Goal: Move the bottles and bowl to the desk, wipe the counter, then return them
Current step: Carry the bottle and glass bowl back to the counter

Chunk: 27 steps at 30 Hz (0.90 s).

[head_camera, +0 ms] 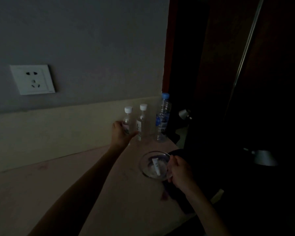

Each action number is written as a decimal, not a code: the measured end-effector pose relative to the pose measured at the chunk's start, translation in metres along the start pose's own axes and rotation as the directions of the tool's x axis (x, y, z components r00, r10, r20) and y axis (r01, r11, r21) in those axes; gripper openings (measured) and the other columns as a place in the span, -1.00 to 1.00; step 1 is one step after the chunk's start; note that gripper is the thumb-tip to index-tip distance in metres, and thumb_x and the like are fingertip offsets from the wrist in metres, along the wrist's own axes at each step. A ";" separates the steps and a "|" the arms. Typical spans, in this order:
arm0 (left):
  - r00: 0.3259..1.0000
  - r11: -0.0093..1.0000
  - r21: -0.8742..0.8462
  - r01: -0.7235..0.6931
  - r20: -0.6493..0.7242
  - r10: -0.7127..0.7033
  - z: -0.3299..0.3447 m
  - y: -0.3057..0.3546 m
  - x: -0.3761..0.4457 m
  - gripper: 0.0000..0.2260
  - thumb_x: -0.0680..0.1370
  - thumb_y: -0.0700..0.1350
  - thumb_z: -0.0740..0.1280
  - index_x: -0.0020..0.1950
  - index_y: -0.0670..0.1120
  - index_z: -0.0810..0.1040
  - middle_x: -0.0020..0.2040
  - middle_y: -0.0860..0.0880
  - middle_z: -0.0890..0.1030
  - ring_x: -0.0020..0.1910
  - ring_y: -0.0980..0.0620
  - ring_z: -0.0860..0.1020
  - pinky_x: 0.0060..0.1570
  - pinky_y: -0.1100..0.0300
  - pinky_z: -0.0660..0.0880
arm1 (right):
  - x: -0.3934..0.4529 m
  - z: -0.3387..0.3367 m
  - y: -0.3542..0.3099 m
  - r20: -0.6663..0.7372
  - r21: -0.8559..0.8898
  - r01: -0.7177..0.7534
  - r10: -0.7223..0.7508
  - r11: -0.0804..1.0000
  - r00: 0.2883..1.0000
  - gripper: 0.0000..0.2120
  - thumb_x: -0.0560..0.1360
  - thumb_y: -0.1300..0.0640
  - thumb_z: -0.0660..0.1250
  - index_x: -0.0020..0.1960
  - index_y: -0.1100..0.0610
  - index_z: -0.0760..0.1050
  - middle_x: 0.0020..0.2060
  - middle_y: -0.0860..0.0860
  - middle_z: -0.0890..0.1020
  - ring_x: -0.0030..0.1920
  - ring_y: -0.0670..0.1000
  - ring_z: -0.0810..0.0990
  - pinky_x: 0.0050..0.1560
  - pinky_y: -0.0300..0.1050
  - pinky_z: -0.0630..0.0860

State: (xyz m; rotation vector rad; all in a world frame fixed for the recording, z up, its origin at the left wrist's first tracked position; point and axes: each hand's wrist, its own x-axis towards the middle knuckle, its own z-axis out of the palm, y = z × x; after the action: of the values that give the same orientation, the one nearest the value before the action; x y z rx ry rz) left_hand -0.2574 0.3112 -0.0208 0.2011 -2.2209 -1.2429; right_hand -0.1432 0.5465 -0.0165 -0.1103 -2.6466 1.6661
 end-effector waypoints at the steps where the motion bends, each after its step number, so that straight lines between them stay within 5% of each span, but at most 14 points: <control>1: 1.000 1.000 0.008 0.015 0.006 -0.015 0.002 -0.003 0.004 -0.47 0.21 -0.03 0.66 -0.01 -0.24 0.50 -0.03 -0.24 0.54 -0.10 -0.12 0.55 -0.23 0.23 0.45 | 0.005 -0.003 -0.001 0.016 0.005 0.011 -0.011 1.000 1.000 -0.64 0.64 0.04 0.06 -0.33 0.01 0.34 -0.42 0.05 0.46 -0.40 0.08 0.48 -0.19 0.05 0.53; 6: 0.999 0.995 0.091 0.032 -0.043 -0.028 0.016 -0.046 0.018 -0.43 0.16 0.35 0.57 -0.19 -0.12 0.61 -0.20 -0.16 0.60 -0.18 -0.10 0.60 -0.30 0.05 0.56 | 0.028 -0.012 -0.003 0.093 -0.005 0.063 -0.062 0.998 0.994 -0.63 0.64 0.11 0.04 -0.32 0.14 0.33 -0.56 0.09 0.44 -0.71 -0.14 0.35 -0.59 -0.28 0.30; 11: 0.980 0.988 0.143 0.066 -0.193 -0.037 -0.026 0.006 -0.030 -0.50 0.36 0.04 0.57 0.07 -0.26 0.51 -0.01 -0.13 0.47 -0.02 -0.05 0.46 -0.03 0.10 0.46 | 0.042 0.001 -0.013 0.181 0.050 0.075 -0.082 0.996 0.980 -0.69 0.64 0.12 0.04 -0.23 0.16 0.36 -0.45 0.10 0.46 -0.67 -0.11 0.39 -0.69 -0.34 0.23; 16: 0.966 0.971 0.174 0.165 -0.226 -0.123 -0.090 0.001 -0.071 -0.75 0.55 0.00 0.38 -0.07 -0.19 0.51 -0.10 -0.18 0.56 -0.11 -0.14 0.54 -0.12 0.05 0.46 | 0.051 0.060 -0.023 0.299 0.009 0.078 -0.077 0.997 0.951 -0.68 0.63 0.01 0.05 0.00 0.19 0.49 -0.16 0.19 0.61 -0.38 0.05 0.51 -0.45 -0.21 0.39; 20: 0.968 0.959 0.229 0.169 -0.220 -0.118 -0.146 -0.008 -0.114 -0.83 0.56 -0.05 0.37 -0.08 -0.13 0.49 -0.08 -0.16 0.55 -0.11 -0.09 0.54 -0.08 0.10 0.47 | 0.054 0.111 -0.048 0.359 -0.005 0.065 -0.059 0.998 0.931 -0.63 0.64 0.06 0.00 0.16 0.22 0.50 -0.22 0.15 0.60 -0.53 -0.04 0.47 -0.58 -0.26 0.34; 24: 0.974 0.953 0.261 0.156 -0.200 -0.105 -0.187 -0.008 -0.144 -0.88 0.57 -0.05 0.36 -0.06 -0.06 0.46 -0.09 -0.05 0.54 -0.12 0.06 0.54 -0.15 0.27 0.43 | 0.065 0.148 -0.068 0.298 0.040 0.012 -0.024 0.999 0.954 -0.61 0.65 0.04 -0.01 0.01 0.27 0.49 -0.31 0.15 0.60 -0.59 -0.01 0.53 -0.55 -0.23 0.48; 27: 0.974 0.950 0.259 0.175 -0.184 -0.129 -0.206 -0.011 -0.157 -0.89 0.57 -0.04 0.35 -0.01 -0.05 0.47 -0.05 -0.01 0.54 -0.11 0.14 0.53 -0.16 0.32 0.43 | 0.084 0.171 -0.064 0.252 0.087 -0.044 0.021 0.995 0.967 -0.61 0.63 -0.01 0.04 -0.09 0.23 0.50 -0.38 0.11 0.60 -0.76 -0.13 0.42 -0.77 -0.36 0.24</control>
State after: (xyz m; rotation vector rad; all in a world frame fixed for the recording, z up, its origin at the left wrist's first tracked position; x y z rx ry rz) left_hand -0.0161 0.2161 -0.0130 0.5737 -2.2571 -0.9508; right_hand -0.2384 0.3703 -0.0347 0.0638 -2.7487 1.9282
